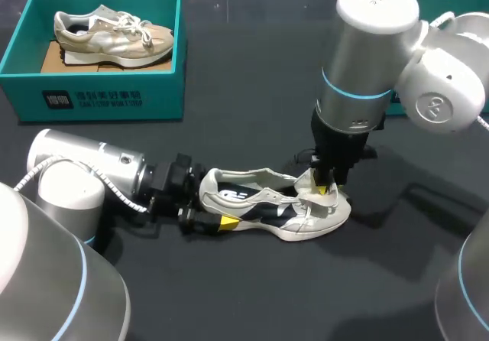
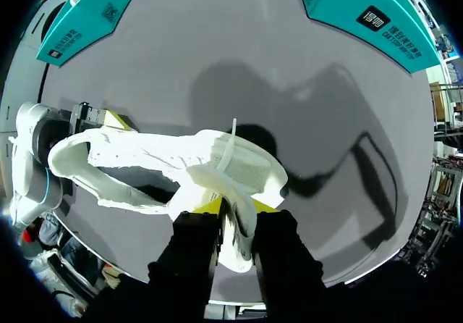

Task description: Take the shoe out of the shoebox, open the shoe tongue, remove and reinsert the insole, then place the shoe into the shoebox

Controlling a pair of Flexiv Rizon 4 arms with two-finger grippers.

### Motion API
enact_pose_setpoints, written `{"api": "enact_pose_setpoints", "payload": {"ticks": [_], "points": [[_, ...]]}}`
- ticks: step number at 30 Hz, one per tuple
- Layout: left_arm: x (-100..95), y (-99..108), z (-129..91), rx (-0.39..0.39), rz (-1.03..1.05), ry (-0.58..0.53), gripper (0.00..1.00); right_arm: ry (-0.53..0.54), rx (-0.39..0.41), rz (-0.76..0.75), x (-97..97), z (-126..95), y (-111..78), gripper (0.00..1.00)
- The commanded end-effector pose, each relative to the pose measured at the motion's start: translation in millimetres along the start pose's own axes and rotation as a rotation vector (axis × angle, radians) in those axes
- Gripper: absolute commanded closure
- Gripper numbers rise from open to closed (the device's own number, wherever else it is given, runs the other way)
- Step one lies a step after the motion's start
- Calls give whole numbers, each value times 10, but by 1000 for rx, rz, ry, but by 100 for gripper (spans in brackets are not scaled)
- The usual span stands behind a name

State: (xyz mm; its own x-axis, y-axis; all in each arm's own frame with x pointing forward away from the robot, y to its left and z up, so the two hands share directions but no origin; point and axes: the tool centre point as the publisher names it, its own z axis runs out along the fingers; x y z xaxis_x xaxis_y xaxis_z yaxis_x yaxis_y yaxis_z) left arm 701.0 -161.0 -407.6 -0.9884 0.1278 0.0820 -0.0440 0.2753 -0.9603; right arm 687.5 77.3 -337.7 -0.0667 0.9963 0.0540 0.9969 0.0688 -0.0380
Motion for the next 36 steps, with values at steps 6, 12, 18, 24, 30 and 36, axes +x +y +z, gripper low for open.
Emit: {"api": "enact_pose_setpoints", "payload": {"ticks": [6,12,18,24,30,36], "points": [[9,10,-11,0,1,-1,100,12,-13,16,-52,139,31,34],[9,10,-11,0,1,-1,100,-7,-10,43,-118,201,16,13],[9,10,-11,0,1,-1,100,-48,1,89,-248,193,-30,7],[9,10,-11,0,1,-1,100,-93,4,115,-360,124,-70,5],[9,10,-11,0,1,-1,100,-142,-6,121,-361,-8,-74,2],[9,10,-11,0,1,-1,100,-209,-53,86,-290,-358,-92,4]]}}
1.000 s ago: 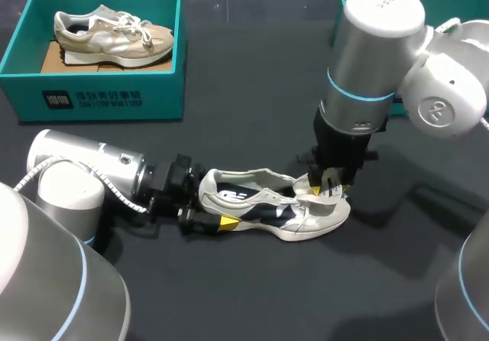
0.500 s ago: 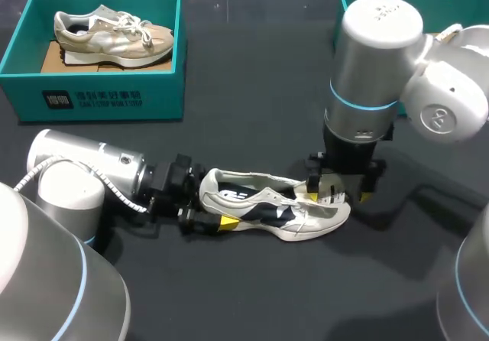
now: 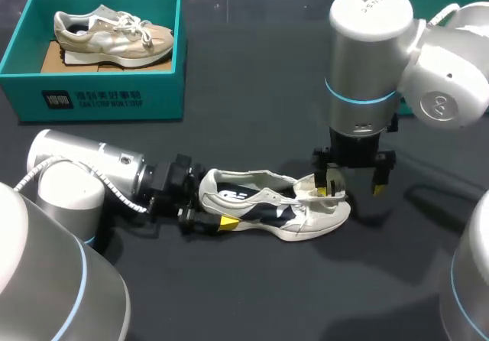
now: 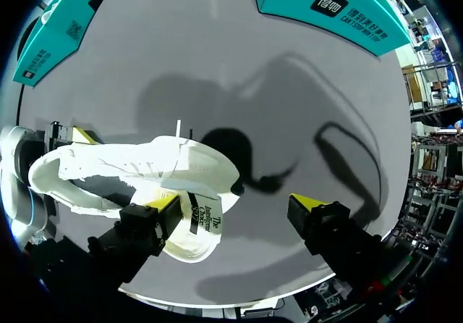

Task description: Take the shoe out of the shoebox, open the shoe tongue, remove and reinsert the insole, then place the shoe into the shoebox

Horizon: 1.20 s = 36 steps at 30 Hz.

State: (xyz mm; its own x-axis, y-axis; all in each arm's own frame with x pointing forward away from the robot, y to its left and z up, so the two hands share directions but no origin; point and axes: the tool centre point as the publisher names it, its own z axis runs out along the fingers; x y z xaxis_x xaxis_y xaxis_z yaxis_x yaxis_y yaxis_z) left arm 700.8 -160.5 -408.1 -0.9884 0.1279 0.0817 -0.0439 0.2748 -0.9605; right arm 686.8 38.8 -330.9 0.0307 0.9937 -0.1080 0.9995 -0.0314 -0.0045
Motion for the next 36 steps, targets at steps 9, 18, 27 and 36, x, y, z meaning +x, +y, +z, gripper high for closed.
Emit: {"api": "enact_pose_setpoints", "payload": {"ticks": [9,18,27,36], "points": [[7,4,-8,-1,1,-1,100,-239,-103,-227,365,-938,-41,5],[7,4,-8,-1,1,-1,100,-320,-179,-461,704,-1394,-13,25],[7,4,-8,-1,1,-1,100,-307,-292,-953,1063,-1540,-37,100],[7,4,-8,-1,1,-1,100,-251,-403,-1324,1238,-1511,-189,100]]}}
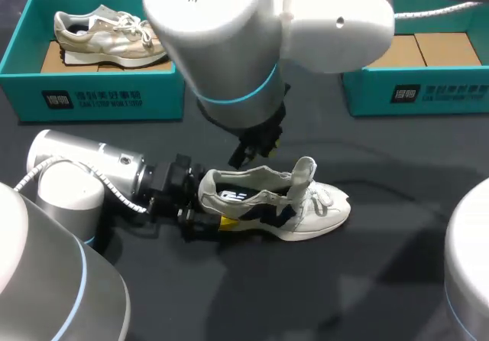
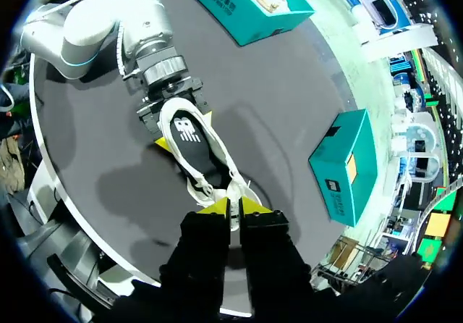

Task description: Take the shoe out of the shoebox, open the shoe tongue, remove and reinsert the insole, then place the shoe into the shoebox

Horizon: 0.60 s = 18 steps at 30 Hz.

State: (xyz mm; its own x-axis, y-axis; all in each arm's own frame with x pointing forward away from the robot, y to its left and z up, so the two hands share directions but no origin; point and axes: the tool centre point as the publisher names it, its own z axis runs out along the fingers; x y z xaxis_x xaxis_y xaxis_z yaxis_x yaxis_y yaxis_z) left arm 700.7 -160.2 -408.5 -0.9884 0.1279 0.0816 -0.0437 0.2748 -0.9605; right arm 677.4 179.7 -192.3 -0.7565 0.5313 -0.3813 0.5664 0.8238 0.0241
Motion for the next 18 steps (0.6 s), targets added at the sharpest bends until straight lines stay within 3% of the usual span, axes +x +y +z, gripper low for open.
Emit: {"api": "enact_pose_setpoints", "payload": {"ticks": [1,7,14,18], "points": [[6,0,-7,-1,0,-1,100,-31,-162,-343,35,2,-34,100],[6,0,-7,-1,0,-1,100,-31,-162,-343,35,2,-34,100],[6,0,-7,-1,0,-1,100,88,-279,-503,197,317,206,100],[6,0,-7,-1,0,-1,100,128,-267,-556,238,375,246,100]]}}
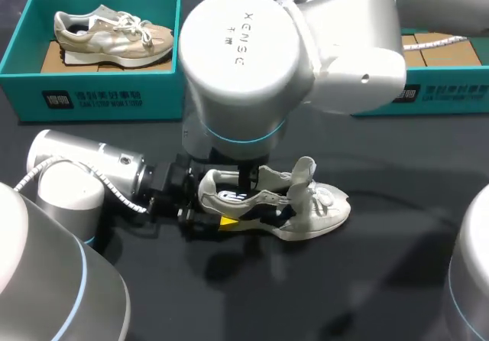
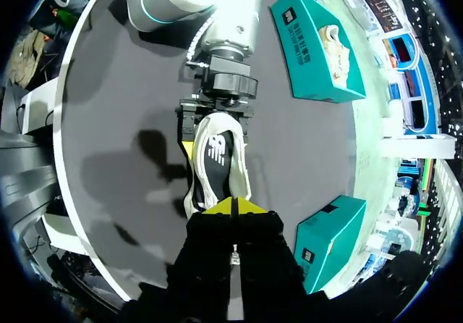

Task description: Take the shoe out of the shoebox, open the shoe tongue, remove and reinsert the insole, then place the shoe into the shoebox

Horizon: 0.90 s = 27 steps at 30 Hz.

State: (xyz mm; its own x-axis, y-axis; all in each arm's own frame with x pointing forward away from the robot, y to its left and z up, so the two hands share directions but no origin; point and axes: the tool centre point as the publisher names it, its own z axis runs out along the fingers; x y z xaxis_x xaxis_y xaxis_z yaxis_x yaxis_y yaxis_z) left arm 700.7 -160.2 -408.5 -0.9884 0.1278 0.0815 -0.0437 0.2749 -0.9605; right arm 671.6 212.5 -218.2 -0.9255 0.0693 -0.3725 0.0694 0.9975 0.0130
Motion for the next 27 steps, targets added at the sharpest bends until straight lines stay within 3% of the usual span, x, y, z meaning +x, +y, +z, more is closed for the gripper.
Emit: {"api": "enact_pose_setpoints", "payload": {"ticks": [1,11,19,27], "points": [[6,-1,-6,-1,0,-1,100,91,-100,-50,-70,213,-65,100],[6,-1,-6,-1,0,-1,100,91,-100,-50,-70,213,-65,100],[6,-1,-6,-1,0,-1,100,186,-113,-62,10,748,-26,100],[6,-1,-6,-1,0,-1,100,217,-132,-68,12,775,-29,100]]}}
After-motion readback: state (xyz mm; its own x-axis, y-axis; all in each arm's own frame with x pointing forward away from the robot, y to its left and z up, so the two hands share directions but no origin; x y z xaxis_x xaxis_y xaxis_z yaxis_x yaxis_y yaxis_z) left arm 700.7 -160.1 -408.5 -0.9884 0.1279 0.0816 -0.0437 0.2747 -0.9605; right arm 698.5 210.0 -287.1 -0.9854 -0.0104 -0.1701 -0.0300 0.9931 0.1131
